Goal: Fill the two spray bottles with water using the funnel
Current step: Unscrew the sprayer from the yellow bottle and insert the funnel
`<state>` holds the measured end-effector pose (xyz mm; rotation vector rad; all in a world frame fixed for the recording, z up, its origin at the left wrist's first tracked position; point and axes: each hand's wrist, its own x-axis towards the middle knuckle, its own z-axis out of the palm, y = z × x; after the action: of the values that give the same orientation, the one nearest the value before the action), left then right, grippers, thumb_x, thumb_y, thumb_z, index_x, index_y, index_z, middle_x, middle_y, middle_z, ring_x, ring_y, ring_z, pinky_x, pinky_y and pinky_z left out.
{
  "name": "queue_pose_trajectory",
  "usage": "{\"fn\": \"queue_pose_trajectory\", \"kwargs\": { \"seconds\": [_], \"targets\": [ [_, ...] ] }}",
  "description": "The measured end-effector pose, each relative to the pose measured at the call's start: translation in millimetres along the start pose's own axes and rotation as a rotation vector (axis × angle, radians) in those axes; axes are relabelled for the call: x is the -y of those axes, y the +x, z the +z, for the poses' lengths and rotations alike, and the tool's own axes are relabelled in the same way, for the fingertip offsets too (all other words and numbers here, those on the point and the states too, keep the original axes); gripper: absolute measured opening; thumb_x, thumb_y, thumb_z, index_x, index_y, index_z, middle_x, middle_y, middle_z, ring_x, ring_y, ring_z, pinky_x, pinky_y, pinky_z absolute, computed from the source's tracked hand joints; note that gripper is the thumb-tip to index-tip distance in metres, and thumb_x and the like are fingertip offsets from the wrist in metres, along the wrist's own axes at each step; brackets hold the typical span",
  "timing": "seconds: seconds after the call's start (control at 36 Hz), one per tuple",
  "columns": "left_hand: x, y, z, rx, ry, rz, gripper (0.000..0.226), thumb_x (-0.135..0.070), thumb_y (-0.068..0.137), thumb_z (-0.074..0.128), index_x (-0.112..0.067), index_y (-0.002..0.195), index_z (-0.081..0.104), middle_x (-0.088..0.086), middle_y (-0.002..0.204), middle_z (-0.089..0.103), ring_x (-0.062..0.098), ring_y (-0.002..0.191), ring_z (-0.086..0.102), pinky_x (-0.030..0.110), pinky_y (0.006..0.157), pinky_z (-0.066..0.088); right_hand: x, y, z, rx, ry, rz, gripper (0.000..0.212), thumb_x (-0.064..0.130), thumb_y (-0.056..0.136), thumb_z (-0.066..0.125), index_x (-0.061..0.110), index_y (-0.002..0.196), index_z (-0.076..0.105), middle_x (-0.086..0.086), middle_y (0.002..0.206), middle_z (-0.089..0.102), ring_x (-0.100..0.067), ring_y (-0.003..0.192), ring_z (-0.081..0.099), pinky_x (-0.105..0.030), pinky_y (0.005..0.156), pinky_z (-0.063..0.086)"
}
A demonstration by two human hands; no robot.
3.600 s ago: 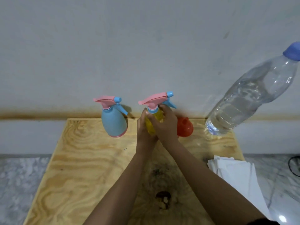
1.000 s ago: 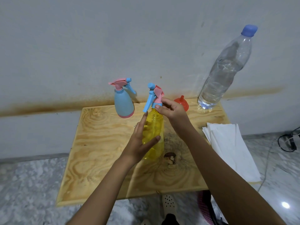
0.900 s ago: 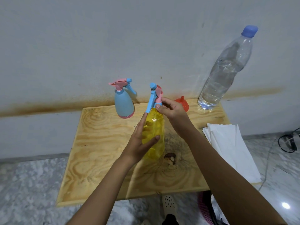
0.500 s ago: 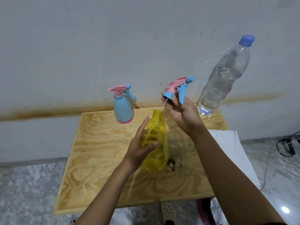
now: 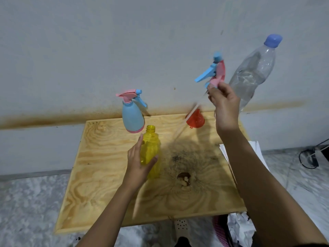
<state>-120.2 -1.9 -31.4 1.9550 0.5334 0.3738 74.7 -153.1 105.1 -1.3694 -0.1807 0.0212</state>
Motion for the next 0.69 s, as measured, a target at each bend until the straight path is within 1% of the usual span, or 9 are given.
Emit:
{"fn": "queue_pose_trajectory", "kwargs": {
  "seconds": [0.11,0.17,0.25,0.31,0.39,0.44,0.56,0.61,0.69],
  "targets": [
    [-0.3,3.1,0.5,-0.015,-0.025,-0.024,0.084,-0.070,0.071,0.056,-0.059,0.140,0.009,-0.013,0.134,0.032,0.000,0.124,0.028,0.029,0.102,0.028,-35.5,-15.3,-4.0,0.030,-0.266,0.066,0.014,0.004,0.082,0.067,0.009,0.093,0.062,0.005,0.067,0.047,0.005,0.055,0.047,-0.009,0.060,0.038],
    [0.1,4.1,2.3,-0.015,-0.041,-0.032,0.088,-0.071,0.068,0.056,-0.056,0.142,0.010,-0.016,0.136,0.029,0.000,0.124,0.029,0.028,0.100,0.029,-63.4,-30.0,-9.7,0.066,-0.436,0.150,0.013,0.010,0.081,0.069,0.006,0.092,0.064,0.004,0.069,0.048,-0.001,0.060,0.046,-0.012,0.055,0.035],
    [3.2,7.8,5.5,-0.028,-0.065,-0.041,0.090,-0.070,0.066,0.061,-0.059,0.140,0.011,-0.017,0.143,0.026,0.005,0.129,0.030,0.032,0.101,0.035,-103.8,-48.9,-21.4,0.157,-0.660,0.313,0.022,0.022,0.081,0.069,0.007,0.096,0.065,0.000,0.083,0.059,-0.014,0.076,0.053,-0.020,0.059,0.037],
    [5.0,11.4,7.4,-0.039,-0.085,-0.033,0.090,-0.066,0.065,0.067,-0.066,0.135,0.011,-0.019,0.147,0.024,0.008,0.135,0.029,0.038,0.107,0.037,-120.3,-54.8,-25.7,0.165,-0.716,0.385,0.025,0.024,0.081,0.068,0.007,0.100,0.064,-0.001,0.087,0.061,-0.016,0.080,0.055,-0.024,0.060,0.038],
    [5.9,13.6,10.6,-0.060,-0.094,-0.012,0.092,-0.052,0.065,0.076,-0.074,0.127,0.011,-0.021,0.147,0.024,0.010,0.138,0.029,0.041,0.109,0.038,-135.5,-59.6,-27.0,0.204,-0.856,0.418,0.024,0.027,0.084,0.063,0.009,0.099,0.063,-0.001,0.086,0.058,-0.017,0.081,0.053,-0.026,0.059,0.034],
    [8.6,13.3,13.1,-0.074,-0.102,-0.012,0.092,-0.051,0.064,0.077,-0.074,0.126,0.013,-0.017,0.148,0.027,0.011,0.138,0.031,0.042,0.109,0.038,-142.0,-62.1,-25.1,0.227,-0.883,0.416,0.022,0.027,0.083,0.063,0.009,0.096,0.062,0.000,0.084,0.056,-0.017,0.079,0.051,-0.024,0.056,0.032],
    [16.7,14.0,17.9,-0.083,-0.115,-0.040,0.094,-0.057,0.063,0.075,-0.072,0.130,0.011,-0.013,0.152,0.026,0.012,0.139,0.030,0.046,0.109,0.037,-147.0,-63.2,-16.8,0.214,-0.813,0.399,0.017,0.022,0.083,0.066,0.009,0.090,0.058,0.003,0.080,0.052,-0.009,0.071,0.047,-0.014,0.054,0.033],
    [19.5,13.1,20.4,-0.090,-0.092,-0.030,0.095,-0.051,0.069,0.079,-0.070,0.130,0.009,-0.016,0.149,0.026,0.011,0.139,0.029,0.046,0.111,0.036,-149.5,-63.9,-14.8,0.216,-0.797,0.363,0.016,0.020,0.082,0.067,0.008,0.088,0.059,0.001,0.081,0.053,-0.009,0.071,0.047,-0.015,0.057,0.036],
    [20.8,11.0,23.2,-0.103,-0.056,0.013,0.093,-0.042,0.074,0.073,-0.064,0.132,0.005,-0.020,0.144,0.023,0.009,0.138,0.026,0.039,0.111,0.033,-153.2,-65.4,-15.6,0.218,-0.787,0.317,0.016,0.021,0.080,0.070,0.012,0.082,0.058,0.003,0.078,0.054,-0.008,0.070,0.047,-0.014,0.058,0.036]
  ]
}}
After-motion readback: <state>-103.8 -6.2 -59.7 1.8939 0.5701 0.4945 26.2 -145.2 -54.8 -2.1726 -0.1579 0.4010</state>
